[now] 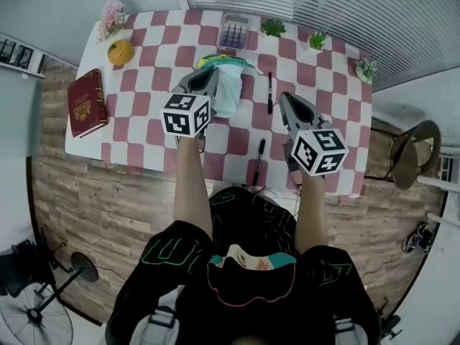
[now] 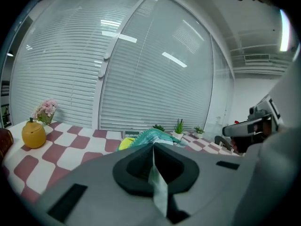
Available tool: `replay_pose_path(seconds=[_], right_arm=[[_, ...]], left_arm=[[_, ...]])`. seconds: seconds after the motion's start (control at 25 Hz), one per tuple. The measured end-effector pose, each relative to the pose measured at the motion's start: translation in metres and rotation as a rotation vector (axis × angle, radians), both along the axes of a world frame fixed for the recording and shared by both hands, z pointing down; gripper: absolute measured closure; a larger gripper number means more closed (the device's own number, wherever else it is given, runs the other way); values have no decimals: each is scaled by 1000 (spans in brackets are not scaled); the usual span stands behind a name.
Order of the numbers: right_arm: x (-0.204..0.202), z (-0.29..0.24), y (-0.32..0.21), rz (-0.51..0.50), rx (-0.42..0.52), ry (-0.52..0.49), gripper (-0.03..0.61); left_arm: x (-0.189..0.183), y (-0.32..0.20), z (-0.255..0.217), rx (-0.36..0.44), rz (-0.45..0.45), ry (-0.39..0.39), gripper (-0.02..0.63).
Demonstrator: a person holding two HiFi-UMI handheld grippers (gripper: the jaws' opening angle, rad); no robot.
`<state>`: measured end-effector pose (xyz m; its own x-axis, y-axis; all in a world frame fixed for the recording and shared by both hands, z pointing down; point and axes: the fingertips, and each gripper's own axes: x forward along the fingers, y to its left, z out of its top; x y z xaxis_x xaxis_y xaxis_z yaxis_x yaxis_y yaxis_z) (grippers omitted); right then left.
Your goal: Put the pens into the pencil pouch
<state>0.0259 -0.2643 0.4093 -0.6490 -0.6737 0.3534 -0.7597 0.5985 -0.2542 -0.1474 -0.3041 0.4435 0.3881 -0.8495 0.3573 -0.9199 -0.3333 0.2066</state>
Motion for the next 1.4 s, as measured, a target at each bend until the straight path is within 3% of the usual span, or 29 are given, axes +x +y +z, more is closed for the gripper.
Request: replay_pose_path(seconds=[0.24, 0.44, 0.68, 0.92, 1.12, 1.4], right_arm=[[5, -12, -7, 0, 28, -26, 580], [13, -27, -13, 4, 64, -70, 580], [11, -48, -9, -49, 125, -117, 580], [0, -65, 9, -194, 206, -145, 580], [-16, -85, 38, -386, 289, -178, 573], [-38, -96, 76, -602, 347, -178, 439]], left_arm=[[12, 23, -43, 146, 88, 39, 611], [29, 46, -82, 300, 247, 67, 611], [58, 73, -105, 389, 435, 100, 611], [82, 97, -122, 435, 594, 194, 611], [87, 109, -132, 456, 658, 258, 611], [91, 124, -135, 453, 729, 321, 611]])
